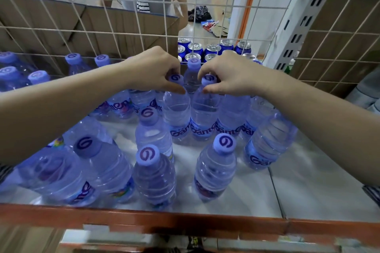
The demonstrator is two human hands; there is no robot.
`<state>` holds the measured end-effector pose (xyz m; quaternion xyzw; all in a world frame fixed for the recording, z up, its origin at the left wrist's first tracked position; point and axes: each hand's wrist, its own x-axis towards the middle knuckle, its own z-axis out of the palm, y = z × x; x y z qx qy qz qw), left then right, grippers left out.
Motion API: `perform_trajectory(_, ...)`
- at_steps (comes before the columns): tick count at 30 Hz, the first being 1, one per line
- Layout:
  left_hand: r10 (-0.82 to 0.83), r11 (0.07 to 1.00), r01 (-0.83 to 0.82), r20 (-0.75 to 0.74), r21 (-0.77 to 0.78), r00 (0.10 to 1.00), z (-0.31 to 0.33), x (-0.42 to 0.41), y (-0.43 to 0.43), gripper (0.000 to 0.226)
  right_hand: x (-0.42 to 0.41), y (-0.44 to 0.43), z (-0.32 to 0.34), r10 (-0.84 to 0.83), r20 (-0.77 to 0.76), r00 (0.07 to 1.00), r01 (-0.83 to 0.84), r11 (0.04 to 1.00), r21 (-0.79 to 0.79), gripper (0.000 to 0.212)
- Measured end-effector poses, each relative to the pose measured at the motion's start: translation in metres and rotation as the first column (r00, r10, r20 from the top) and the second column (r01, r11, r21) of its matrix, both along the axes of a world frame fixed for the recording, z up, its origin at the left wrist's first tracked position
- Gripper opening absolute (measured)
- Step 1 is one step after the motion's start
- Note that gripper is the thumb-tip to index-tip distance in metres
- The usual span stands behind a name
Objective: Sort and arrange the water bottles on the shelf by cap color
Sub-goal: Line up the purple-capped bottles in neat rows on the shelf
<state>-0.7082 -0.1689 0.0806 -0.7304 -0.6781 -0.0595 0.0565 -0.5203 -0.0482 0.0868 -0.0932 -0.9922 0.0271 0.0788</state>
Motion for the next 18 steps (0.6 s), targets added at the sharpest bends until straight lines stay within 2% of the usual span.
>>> perform_trajectory(3,0.048,0.999,-0.048,0.018,-0.01,0.999,0.0,0.002,-0.003,0.055,0.001,-0.001,-0.001,-0.013,0.008,1.0,0.013,1.0,-0.005,0.03)
perform_trajectory(7,0.069,0.99,-0.064,0.033,-0.122,0.997,0.009,0.001,-0.013,0.051,-0.001,-0.008,0.003,-0.017,0.061,0.998,0.013,0.998,0.06,0.028)
perform_trajectory(10,0.057,0.981,-0.036,0.108,-0.193,0.993,0.025,-0.012,-0.036,0.04,-0.009,-0.022,0.014,0.08,0.022,0.997,-0.082,0.99,0.117,0.025)
perform_trajectory(13,0.058,0.987,-0.032,0.158,-0.159,0.986,0.038,-0.028,-0.07,0.035,-0.023,-0.051,0.025,0.244,-0.044,0.969,-0.246,0.968,-0.052,0.028)
perform_trajectory(16,0.083,0.966,-0.042,0.153,-0.255,0.985,0.042,-0.043,-0.102,0.051,-0.041,-0.082,0.026,0.322,0.143,0.936,-0.298,0.94,-0.164,0.041)
perform_trajectory(18,0.087,0.93,-0.031,0.139,-0.366,0.986,0.039,-0.054,-0.119,0.043,-0.053,-0.094,0.022,0.321,0.251,0.913,-0.298,0.946,-0.125,0.043)
